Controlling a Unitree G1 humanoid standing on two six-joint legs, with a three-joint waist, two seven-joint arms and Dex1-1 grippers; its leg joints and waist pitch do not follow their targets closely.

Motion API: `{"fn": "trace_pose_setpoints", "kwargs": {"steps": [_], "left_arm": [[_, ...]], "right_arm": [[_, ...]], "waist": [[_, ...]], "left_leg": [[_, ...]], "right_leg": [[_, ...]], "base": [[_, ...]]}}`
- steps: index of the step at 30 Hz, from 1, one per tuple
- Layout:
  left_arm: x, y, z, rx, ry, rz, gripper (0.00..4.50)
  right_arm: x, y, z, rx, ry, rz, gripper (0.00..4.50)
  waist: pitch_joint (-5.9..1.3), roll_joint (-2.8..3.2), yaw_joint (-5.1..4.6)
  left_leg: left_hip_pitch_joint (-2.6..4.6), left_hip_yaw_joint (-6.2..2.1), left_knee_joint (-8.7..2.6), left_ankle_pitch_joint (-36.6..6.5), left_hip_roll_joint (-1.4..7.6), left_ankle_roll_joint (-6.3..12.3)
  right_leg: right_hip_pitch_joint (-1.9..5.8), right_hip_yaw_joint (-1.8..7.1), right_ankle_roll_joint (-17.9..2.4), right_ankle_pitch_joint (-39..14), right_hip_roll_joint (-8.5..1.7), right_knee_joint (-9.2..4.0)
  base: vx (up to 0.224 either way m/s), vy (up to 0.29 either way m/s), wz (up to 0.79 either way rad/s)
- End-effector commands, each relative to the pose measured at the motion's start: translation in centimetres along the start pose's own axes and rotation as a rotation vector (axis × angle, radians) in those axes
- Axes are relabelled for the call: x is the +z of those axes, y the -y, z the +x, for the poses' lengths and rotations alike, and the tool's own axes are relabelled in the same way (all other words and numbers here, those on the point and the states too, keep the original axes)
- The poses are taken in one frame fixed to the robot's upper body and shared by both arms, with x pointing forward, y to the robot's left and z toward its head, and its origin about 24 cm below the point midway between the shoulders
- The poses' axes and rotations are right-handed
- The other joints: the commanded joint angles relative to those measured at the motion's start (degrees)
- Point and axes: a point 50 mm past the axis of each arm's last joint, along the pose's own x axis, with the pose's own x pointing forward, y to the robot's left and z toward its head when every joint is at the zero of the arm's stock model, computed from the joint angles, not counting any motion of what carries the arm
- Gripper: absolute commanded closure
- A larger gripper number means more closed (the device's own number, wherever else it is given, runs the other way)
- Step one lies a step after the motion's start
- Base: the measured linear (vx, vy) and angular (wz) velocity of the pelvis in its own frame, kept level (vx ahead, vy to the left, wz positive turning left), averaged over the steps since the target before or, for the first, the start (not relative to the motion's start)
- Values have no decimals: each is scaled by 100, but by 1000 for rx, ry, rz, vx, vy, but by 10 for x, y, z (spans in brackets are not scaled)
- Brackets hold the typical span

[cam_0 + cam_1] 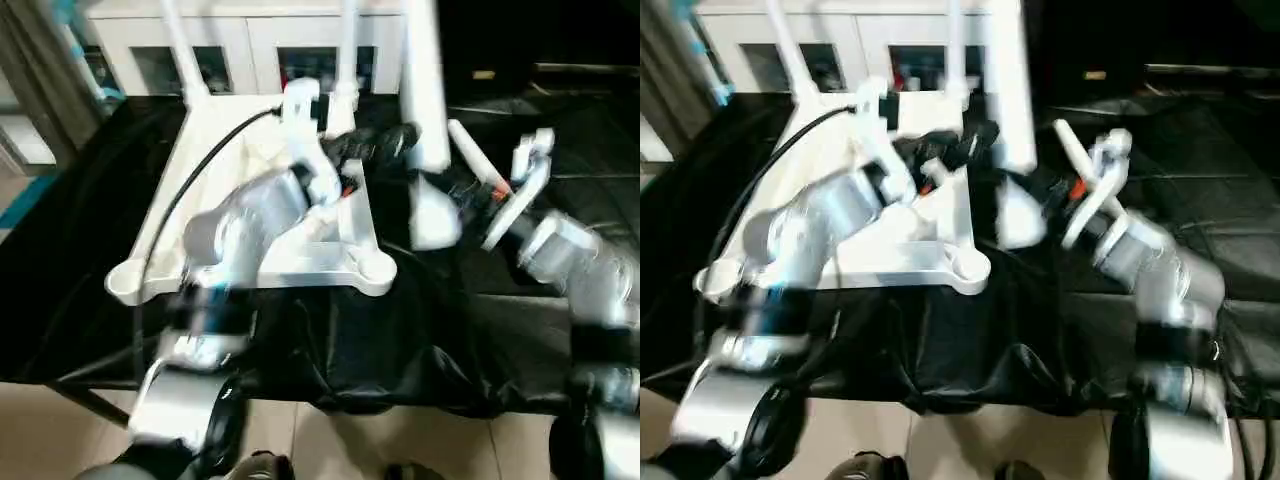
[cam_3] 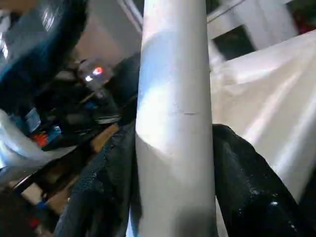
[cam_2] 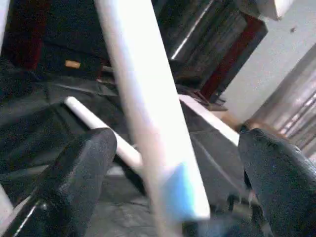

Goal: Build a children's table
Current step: Pick table leg

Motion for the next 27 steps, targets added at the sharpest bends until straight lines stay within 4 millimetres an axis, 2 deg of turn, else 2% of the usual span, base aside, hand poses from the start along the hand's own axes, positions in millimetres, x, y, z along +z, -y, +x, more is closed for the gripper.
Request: {"fn": "trace_pose_setpoints", "kwargs": {"steps": [1, 2, 4, 7, 10, 11, 14, 17, 19, 20, 22, 23, 26, 27], "left_arm": [[5, 2, 2, -16, 27, -95, 0], [8, 8, 4, -59, 42, -168, 0], [6, 11, 5, -72, 26, -163, 0], [-4, 10, 7, -41, -29, -120, 0], [-8, 9, 7, -26, -40, -124, 0], [-8, 8, 7, -8, -39, -129, 29], [-9, 3, 6, 49, -32, -149, 36], [-6, -4, 4, 119, 0, -180, 76], [-5, -5, 3, 138, 10, -187, 79], [-4, -6, 3, 147, 15, -188, 97], [-4, -6, 3, 157, 22, -190, 111], [-5, -6, 2, 165, 22, -191, 118], [-7, -7, 2, 194, 21, -191, 142], [-9, -7, 2, 197, 18, -189, 152]], "right_arm": [[3, -8, 1, 38, -8, -37, 262], [-1, -9, 1, 37, -21, -39, 262], [-2, -11, 1, 49, -27, -39, 262], [-5, -18, 2, 75, -37, -37, 262], [-6, -22, 5, 93, -49, -47, 262], [-6, -23, 5, 95, -49, -49, 262], [-7, -25, 7, 98, -57, -61, 262], [-9, -24, 11, 46, -72, -109, 262], [-11, -26, 15, 18, -80, -135, 262], [-13, -27, 17, 2, -89, -149, 262], [-15, -28, 19, -7, -101, -170, 262], [-17, -29, 21, -19, -111, -187, 262], [-22, -30, 26, -51, -136, -228, 262], [-23, -31, 28, -56, -142, -241, 262]], "waist": [[-547, -115, 23], [-552, -132, 22], [-546, -147, 23], [-544, -134, 29], [-548, -132, 39], [-546, -153, 47], [-543, -130, 65], [-552, -130, 60], [-553, -100, 54], [-557, -88, 59], [-558, -88, 61], [-568, -52, 71], [-575, -61, 68], [-582, -46, 72]], "left_leg": [[232, -232, -411, -1387, 278, 359], [229, -238, -410, -1414, 267, 322], [220, -247, -424, -1414, 267, 332], [215, -257, -443, -1364, 277, 383], [214, -261, -445, -1332, 279, 377], [207, -257, -448, -1318, 281, 357], [211, -262, -454, -1323, 280, 349], [198, -265, -458, -1262, 276, 335], [202, -268, -462, -1269, 277, 304], [208, -271, -465, -1293, 273, 294], [214, -278, -483, -1305, 290, 280], [216, -283, -486, -1289, 292, 273], [206, -280, -493, -1254, 293, 277], [204, -279, -491, -1201, 294, 302]], "right_leg": [[280, 138, -1019, -2095, -232, -521], [293, 134, -1027, -2125, -238, -522], [294, 132, -1008, -2144, -240, -536], [287, 150, -838, -2207, -241, -562], [290, 148, -816, -2190, -249, -564], [289, 154, -808, -2162, -251, -563], [285, 153, -780, -2200, -253, -562], [294, 148, -771, -2083, -246, -561], [281, 146, -778, -2030, -238, -560], [287, 142, -787, -2038, -246, -559], [287, 142, -780, -1992, -232, -559], [290, 145, -801, -1877, -238, -541], [297, 149, -862, -1629, -237, -529], [305, 151, -895, -1498, -238, -522]], "base": [[0, 0, 0], [0, 0, 0], [0, 0, 0], [0, 0, 0], [0, 0, 0], [0, 0, 0], [0, 0, 0], [0, 0, 0], [0, 0, 0], [0, 0, 0], [0, 0, 0], [0, 0, 0], [0, 0, 0], [0, 0, 0]]}}
